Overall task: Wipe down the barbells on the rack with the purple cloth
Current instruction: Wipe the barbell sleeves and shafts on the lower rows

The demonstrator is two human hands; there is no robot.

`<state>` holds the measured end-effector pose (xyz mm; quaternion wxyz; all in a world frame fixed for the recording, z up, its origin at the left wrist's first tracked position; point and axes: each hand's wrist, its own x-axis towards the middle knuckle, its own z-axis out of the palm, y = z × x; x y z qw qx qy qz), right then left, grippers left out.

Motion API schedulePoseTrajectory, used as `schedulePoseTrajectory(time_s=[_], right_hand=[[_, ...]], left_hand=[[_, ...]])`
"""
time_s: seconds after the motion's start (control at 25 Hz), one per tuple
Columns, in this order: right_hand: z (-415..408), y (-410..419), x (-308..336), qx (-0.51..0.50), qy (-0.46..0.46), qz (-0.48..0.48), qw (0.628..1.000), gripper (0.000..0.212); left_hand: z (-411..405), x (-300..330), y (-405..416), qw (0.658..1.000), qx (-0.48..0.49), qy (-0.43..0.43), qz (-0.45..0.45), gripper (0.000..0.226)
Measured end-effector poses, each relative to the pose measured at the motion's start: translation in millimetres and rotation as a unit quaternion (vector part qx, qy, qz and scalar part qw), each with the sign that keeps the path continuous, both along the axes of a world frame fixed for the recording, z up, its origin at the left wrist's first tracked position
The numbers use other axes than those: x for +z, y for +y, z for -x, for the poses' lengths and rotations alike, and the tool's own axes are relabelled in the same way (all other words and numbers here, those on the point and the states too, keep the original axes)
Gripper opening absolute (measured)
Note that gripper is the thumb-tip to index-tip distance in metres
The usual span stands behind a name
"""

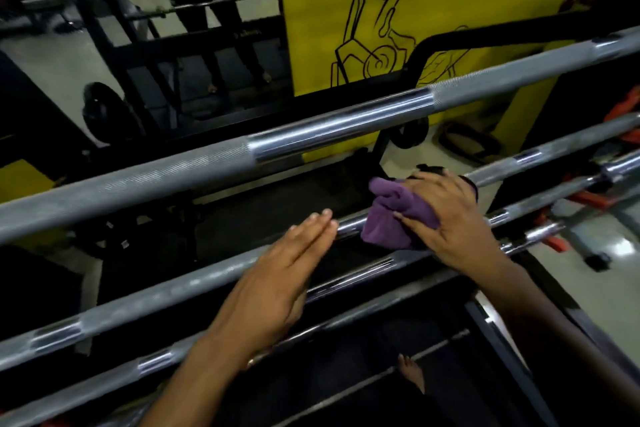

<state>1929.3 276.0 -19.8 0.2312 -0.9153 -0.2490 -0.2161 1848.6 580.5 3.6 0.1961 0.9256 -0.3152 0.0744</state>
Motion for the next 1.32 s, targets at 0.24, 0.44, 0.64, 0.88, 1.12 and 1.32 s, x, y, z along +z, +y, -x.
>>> schedulePoseTrajectory(time_s=[0.24, 0.44, 0.64, 0.88, 1.12, 1.32], right_hand=[[11.9, 31.6, 5.8, -0.135, 0.005, 0.028, 0.99, 0.056], [27.5, 118.2, 8.4, -0.182, -0.004, 0.03, 0.983, 0.045], [59.2, 186.4, -4.5, -0.025, -0.037, 0.04, 0.998, 0.051], [16.5, 90.0, -2.3, -0.139, -0.048, 0.02, 0.989, 0.041], [59.8, 187.2, -8.4, -0.058, -0.042, 0.002, 0.997, 0.046], [43.8, 119.8, -9.4, -0.071, -0.012, 0.014, 0.997, 0.047]], left_hand=[[9.1, 10.1, 115.7, 0.992, -0.054, -0.018, -0.115, 0.081], [16.5, -2.0, 128.0, 0.996, -0.039, -0.026, -0.071, 0.061], [19.2, -8.7, 134.6, 0.999, -0.01, -0.039, -0.008, 0.049], [21.1, -11.1, 133.2, 0.998, 0.0, -0.053, 0.021, 0.045], [17.0, -10.8, 132.7, 0.998, -0.003, -0.047, 0.04, 0.041], [17.0, -12.3, 133.7, 0.997, 0.012, -0.039, 0.069, 0.038]])
